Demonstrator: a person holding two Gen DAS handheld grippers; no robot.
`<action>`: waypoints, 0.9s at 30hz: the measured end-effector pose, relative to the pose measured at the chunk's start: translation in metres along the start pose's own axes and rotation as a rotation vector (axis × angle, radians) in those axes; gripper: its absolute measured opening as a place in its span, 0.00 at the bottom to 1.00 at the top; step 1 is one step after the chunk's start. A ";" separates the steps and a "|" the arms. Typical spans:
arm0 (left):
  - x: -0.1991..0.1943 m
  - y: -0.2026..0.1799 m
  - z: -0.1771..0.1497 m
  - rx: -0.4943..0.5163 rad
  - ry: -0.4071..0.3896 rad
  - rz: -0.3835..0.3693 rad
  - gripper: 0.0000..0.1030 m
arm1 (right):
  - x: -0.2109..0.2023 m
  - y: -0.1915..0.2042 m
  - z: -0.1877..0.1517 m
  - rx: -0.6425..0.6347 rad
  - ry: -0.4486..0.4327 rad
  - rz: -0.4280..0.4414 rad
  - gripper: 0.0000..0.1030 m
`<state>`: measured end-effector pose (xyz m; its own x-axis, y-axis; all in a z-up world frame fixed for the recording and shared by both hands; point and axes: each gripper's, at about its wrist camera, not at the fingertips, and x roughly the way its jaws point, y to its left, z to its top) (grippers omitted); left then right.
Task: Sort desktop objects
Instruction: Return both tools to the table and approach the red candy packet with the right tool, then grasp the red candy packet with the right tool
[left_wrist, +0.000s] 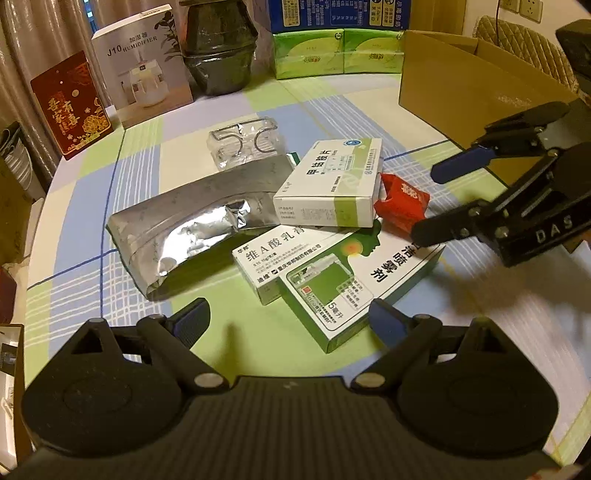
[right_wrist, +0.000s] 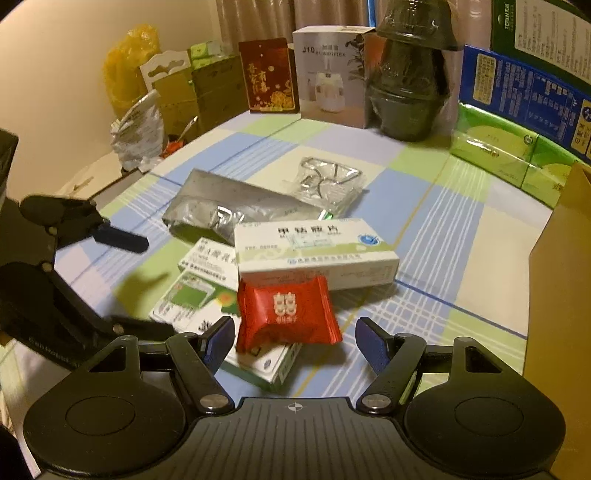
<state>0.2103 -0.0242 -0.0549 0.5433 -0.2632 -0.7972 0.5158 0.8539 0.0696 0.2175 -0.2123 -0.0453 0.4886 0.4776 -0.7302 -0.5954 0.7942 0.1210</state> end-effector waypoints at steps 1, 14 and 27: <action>0.000 0.000 0.000 0.000 -0.001 -0.002 0.88 | 0.000 0.000 0.001 0.002 -0.003 0.005 0.68; 0.003 -0.004 -0.001 0.029 -0.003 -0.015 0.88 | 0.019 -0.002 0.002 -0.001 0.019 -0.002 0.67; 0.007 -0.006 -0.001 0.041 0.005 -0.011 0.88 | 0.020 -0.001 0.004 0.007 0.017 0.013 0.54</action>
<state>0.2102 -0.0309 -0.0615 0.5338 -0.2705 -0.8012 0.5489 0.8316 0.0850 0.2304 -0.2017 -0.0572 0.4700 0.4818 -0.7396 -0.5974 0.7904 0.1353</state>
